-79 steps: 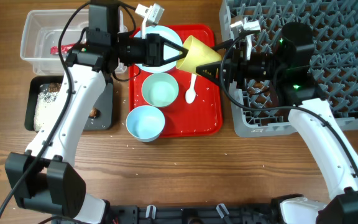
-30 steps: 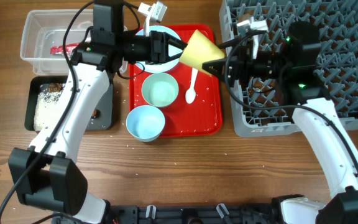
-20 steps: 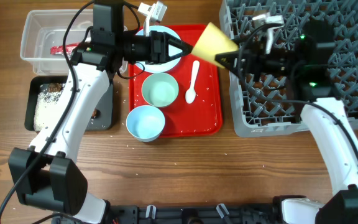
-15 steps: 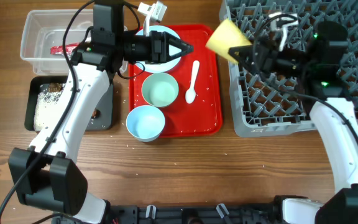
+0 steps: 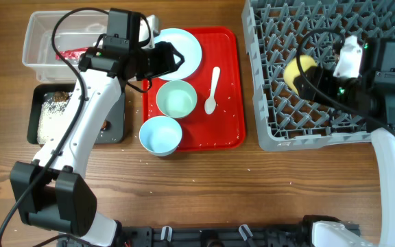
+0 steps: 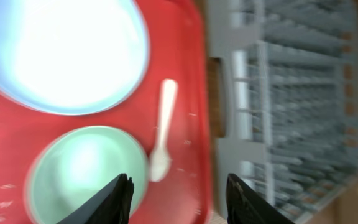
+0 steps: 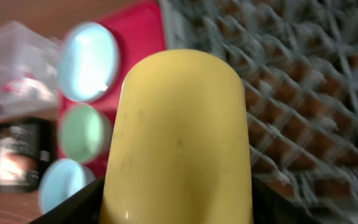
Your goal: Sort waste into correct bins and load items into the dishwasher rack
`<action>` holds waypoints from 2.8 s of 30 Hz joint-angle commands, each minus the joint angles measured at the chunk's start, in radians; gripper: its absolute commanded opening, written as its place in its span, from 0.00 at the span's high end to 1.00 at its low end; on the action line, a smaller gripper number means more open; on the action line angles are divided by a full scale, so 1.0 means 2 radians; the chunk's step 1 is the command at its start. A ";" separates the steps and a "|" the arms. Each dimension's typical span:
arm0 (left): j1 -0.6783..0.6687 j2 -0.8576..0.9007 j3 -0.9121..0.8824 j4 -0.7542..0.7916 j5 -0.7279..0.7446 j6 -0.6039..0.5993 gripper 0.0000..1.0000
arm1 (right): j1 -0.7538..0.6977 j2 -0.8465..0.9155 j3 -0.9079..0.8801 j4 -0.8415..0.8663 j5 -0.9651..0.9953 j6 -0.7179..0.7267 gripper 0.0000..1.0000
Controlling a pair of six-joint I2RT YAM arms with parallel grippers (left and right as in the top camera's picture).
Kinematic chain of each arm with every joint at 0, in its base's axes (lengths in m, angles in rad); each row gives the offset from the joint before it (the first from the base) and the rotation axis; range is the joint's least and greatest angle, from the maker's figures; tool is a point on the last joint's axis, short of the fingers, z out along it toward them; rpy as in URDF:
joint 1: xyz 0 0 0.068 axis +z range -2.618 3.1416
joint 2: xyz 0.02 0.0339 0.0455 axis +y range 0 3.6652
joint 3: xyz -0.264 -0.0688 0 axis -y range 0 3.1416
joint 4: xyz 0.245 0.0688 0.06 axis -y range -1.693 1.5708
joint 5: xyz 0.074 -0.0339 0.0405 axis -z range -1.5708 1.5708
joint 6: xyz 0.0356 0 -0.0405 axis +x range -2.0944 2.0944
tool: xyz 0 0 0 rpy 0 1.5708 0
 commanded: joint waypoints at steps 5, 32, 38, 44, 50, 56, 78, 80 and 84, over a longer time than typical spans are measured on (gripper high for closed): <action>-0.002 0.003 0.002 -0.012 -0.075 0.006 0.51 | 0.001 0.088 0.005 -0.073 0.089 -0.010 0.41; -0.002 0.024 0.002 -0.019 -0.075 0.006 0.48 | 0.020 0.192 0.219 -0.132 0.005 -0.042 0.09; 0.007 0.023 0.002 -0.036 -0.075 0.004 0.56 | 0.142 0.204 0.186 -0.025 -0.005 0.026 0.16; 0.081 -0.016 0.002 -0.044 -0.073 -0.038 0.59 | 0.258 0.252 0.140 0.080 0.043 0.112 0.27; 0.144 -0.027 0.002 -0.092 -0.073 -0.088 0.58 | 0.322 0.335 0.134 0.127 0.068 0.164 0.44; 0.153 -0.027 0.002 -0.098 -0.073 -0.088 0.51 | 0.327 0.406 0.134 0.131 0.076 0.186 0.51; 0.153 -0.022 0.002 -0.108 -0.073 -0.088 0.00 | 0.275 0.261 0.157 0.110 0.254 0.115 0.96; 0.153 -0.022 0.002 -0.109 -0.073 -0.088 0.00 | 0.264 0.223 0.157 0.112 0.382 0.103 0.96; 0.153 -0.022 0.002 -0.109 -0.073 -0.088 0.00 | 0.243 0.219 0.155 0.179 0.652 0.015 0.96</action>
